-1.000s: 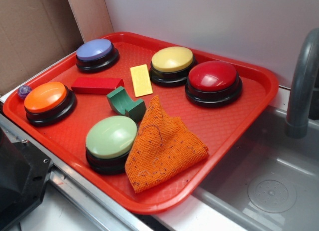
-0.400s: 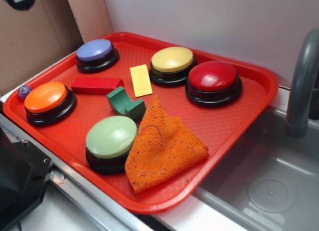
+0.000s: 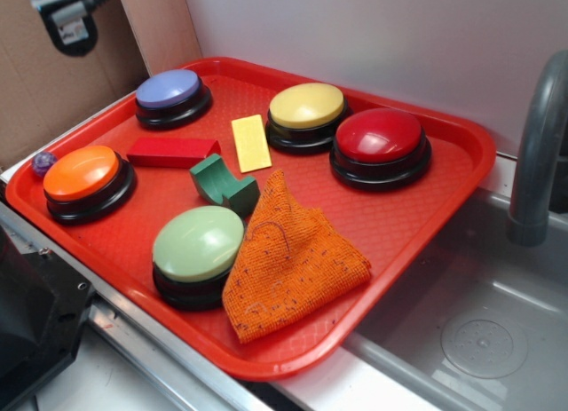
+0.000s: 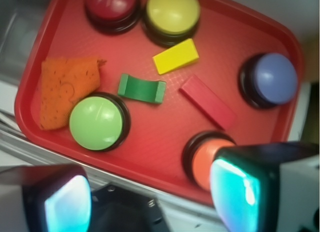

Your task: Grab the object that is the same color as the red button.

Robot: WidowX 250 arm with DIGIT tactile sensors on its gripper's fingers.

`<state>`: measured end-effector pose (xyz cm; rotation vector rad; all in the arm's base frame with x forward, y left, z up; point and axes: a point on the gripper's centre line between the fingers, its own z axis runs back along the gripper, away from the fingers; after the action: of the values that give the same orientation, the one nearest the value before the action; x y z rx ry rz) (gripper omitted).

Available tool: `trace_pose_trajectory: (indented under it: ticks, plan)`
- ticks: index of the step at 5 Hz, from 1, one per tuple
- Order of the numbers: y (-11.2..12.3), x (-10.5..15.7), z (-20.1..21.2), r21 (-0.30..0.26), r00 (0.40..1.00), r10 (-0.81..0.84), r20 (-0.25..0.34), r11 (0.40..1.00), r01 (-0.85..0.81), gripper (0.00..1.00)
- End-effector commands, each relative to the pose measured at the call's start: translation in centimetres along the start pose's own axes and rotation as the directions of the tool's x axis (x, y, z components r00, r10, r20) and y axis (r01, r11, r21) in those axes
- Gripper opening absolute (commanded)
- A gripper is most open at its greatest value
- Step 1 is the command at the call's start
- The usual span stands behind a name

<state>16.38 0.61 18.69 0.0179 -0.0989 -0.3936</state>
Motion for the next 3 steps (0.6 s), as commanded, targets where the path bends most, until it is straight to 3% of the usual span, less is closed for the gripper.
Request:
trace_pose_trajectory:
  ticks: [1,2,3]
  plan:
    - [2.4,0.8,-2.4,0.039,0.989,-0.145,0.043,0.989,0.143,1.00]
    - [4.1,1.1,-4.6,0.034,0.985,-0.170,-0.002,0.985,0.170,1.00]
    - [5.3,2.1,-7.3,0.010,0.969,-0.245,-0.005,0.969,0.245,1.00]
